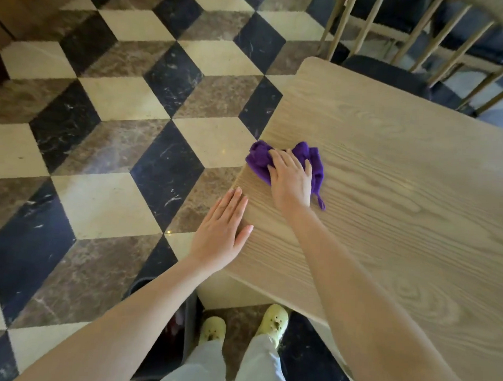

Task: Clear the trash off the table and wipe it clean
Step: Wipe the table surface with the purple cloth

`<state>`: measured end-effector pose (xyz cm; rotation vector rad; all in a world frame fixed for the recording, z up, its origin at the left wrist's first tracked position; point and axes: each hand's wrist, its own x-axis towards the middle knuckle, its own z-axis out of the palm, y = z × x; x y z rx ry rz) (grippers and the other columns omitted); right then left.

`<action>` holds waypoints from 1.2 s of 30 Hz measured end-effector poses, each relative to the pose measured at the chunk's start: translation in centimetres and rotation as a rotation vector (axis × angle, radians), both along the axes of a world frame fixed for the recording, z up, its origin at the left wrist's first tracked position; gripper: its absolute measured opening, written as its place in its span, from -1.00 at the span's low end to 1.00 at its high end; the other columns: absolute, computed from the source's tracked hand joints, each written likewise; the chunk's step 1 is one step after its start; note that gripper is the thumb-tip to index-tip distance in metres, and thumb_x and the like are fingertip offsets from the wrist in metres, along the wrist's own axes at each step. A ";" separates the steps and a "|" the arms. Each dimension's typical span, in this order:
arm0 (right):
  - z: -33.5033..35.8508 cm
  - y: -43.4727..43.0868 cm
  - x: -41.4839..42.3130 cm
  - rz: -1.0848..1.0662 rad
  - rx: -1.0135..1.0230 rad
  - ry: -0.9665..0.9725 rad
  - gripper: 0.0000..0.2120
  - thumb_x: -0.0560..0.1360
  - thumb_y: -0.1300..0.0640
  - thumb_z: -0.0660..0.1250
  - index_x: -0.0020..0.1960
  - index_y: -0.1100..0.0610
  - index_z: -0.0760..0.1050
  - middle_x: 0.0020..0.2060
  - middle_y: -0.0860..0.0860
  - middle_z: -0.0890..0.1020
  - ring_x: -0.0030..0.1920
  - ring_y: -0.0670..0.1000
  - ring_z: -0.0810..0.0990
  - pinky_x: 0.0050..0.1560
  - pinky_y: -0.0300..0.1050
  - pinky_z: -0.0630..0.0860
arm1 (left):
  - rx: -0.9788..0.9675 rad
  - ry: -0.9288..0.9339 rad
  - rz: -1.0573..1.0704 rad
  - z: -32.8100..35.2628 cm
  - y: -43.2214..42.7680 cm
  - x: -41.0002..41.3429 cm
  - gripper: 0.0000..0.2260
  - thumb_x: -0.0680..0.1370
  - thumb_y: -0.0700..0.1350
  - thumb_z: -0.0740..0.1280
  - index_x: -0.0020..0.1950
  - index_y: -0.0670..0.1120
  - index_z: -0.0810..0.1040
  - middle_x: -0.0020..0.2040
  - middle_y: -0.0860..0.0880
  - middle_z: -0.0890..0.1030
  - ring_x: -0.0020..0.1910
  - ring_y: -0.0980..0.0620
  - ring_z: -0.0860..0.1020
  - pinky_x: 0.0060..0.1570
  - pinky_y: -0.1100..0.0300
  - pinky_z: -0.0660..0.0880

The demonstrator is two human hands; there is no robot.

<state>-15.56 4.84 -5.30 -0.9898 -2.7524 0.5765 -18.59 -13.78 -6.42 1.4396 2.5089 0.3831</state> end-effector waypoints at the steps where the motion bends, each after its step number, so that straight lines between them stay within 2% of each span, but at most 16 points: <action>1: 0.1 -1.1 0.9 -0.002 -0.017 0.010 -0.64 0.62 0.06 0.07 0.40 0.02 0.33 0.39 -0.08 0.41 0.48 -0.01 0.22 0.48 0.14 0.01 | 0.059 -0.112 0.024 0.4 0.0 -0.2 -0.47 0.64 0.06 0.04 0.54 -0.13 0.02 0.57 -0.06 0.01 0.51 0.13 -0.12 0.49 0.25 -0.13; 4: 0.2 -4.4 3.2 -0.030 -0.048 0.020 -0.64 0.60 0.07 0.11 0.38 0.01 0.35 0.38 -0.09 0.42 0.48 -0.02 0.23 0.48 0.11 0.00 | 0.220 -0.501 0.187 2.2 -0.1 -0.9 -0.51 0.65 -0.01 0.06 0.55 -0.07 0.02 0.57 0.02 0.07 0.44 0.30 -0.02 0.32 0.54 -0.13; 6: 0.2 -6.7 4.3 -0.048 -0.052 0.005 -0.64 0.60 0.07 0.12 0.39 0.00 0.35 0.39 -0.09 0.41 0.48 -0.03 0.22 0.48 0.10 -0.02 | 0.281 -0.617 0.245 3.3 -0.1 -1.0 -0.55 0.65 -0.03 0.07 0.54 -0.05 0.11 0.53 0.05 0.20 0.38 0.33 0.11 0.16 0.72 -0.04; 7: 0.2 -7.9 4.8 -0.057 -0.055 -0.009 -0.63 0.60 0.06 0.12 0.40 0.00 0.34 0.40 -0.10 0.40 0.49 -0.03 0.21 0.49 0.09 -0.03 | 0.293 -0.619 0.248 3.7 -0.1 -0.9 -0.56 0.65 -0.05 0.09 0.53 -0.06 0.17 0.49 0.05 0.27 0.37 0.31 0.18 0.11 0.75 -0.01; 11: 0.2 -12.1 6.8 -0.091 -0.068 -0.067 -0.60 0.61 0.01 0.08 0.44 -0.03 0.28 0.45 -0.12 0.33 0.51 -0.07 0.15 0.50 0.05 -0.07 | 0.335 -0.489 0.243 4.0 -0.8 -0.2 -0.63 0.60 -0.19 0.20 0.41 -0.16 0.38 0.36 -0.09 0.48 0.36 0.02 0.41 0.23 0.44 0.19; 15: 0.2 -15.6 8.2 -0.094 -0.082 -0.137 -0.56 0.62 -0.02 0.00 0.49 -0.04 0.15 0.49 -0.14 0.22 0.53 -0.07 0.06 0.51 0.05 -0.12 | 0.339 -0.381 0.193 3.1 -3.1 0.5 -0.68 0.55 -0.23 0.27 0.31 -0.15 0.48 0.21 -0.10 0.59 0.22 -0.05 0.50 0.21 0.31 0.28; 19: 0.6 -18.0 9.2 -0.087 -0.082 -0.177 -0.52 0.63 -0.01 -0.02 0.53 -0.04 -0.01 0.52 -0.13 0.12 0.54 -0.04 -0.01 0.51 0.04 -0.13 | 0.266 -0.339 0.155 2.8 -4.5 0.8 -0.69 0.56 -0.23 0.25 0.30 -0.11 0.47 0.17 -0.11 0.57 0.20 -0.07 0.48 0.18 0.28 0.29; 22: 1.3 -18.3 9.8 -0.049 -0.116 -0.188 -0.47 0.61 -0.03 0.01 0.53 -0.05 -0.08 0.53 -0.14 0.06 0.54 -0.05 -0.04 0.51 0.04 -0.13 | 0.193 -0.343 0.136 3.4 -4.3 0.6 -0.69 0.57 -0.22 0.23 0.32 -0.13 0.45 0.20 -0.14 0.55 0.22 -0.09 0.48 0.22 0.16 0.36; 27: 3.5 -16.1 10.2 0.011 -0.227 -0.218 -0.39 0.55 -0.03 0.15 0.53 -0.06 -0.01 0.53 -0.16 0.06 0.52 -0.11 -0.01 0.50 -0.01 -0.05 | -0.001 -0.320 0.129 5.3 -2.6 0.3 -0.64 0.55 -0.22 0.18 0.36 -0.15 0.40 0.27 -0.18 0.48 0.28 -0.13 0.43 0.25 0.08 0.35; 30: 4.9 -14.6 11.1 0.055 -0.229 -0.265 -0.30 0.49 -0.02 0.26 0.53 -0.03 0.00 0.53 -0.15 0.05 0.52 -0.10 -0.01 0.49 0.00 -0.02 | -0.104 -0.242 0.103 6.9 -1.1 0.5 -0.61 0.52 -0.21 0.19 0.36 -0.13 0.37 0.30 -0.16 0.43 0.28 -0.14 0.40 0.24 0.05 0.36; 34: 7.2 -11.6 13.0 0.024 -0.281 -0.315 -0.23 0.45 -0.07 0.31 0.53 -0.04 -0.02 0.54 -0.13 0.02 0.52 -0.02 0.00 0.47 0.10 0.01 | -0.207 -0.068 -0.122 9.3 1.7 1.7 -0.56 0.53 -0.14 0.18 0.42 -0.07 0.30 0.36 -0.09 0.37 0.34 -0.12 0.35 0.29 0.04 0.33; 36: 8.7 -9.6 14.5 -0.045 -0.348 -0.332 -0.24 0.46 -0.09 0.31 0.52 -0.07 -0.02 0.53 -0.11 0.06 0.52 0.04 0.04 0.46 0.15 0.04 | -0.231 -0.081 -0.229 10.6 3.5 2.8 -0.57 0.54 -0.12 0.19 0.42 -0.07 0.32 0.37 -0.09 0.37 0.33 -0.11 0.37 0.29 0.05 0.32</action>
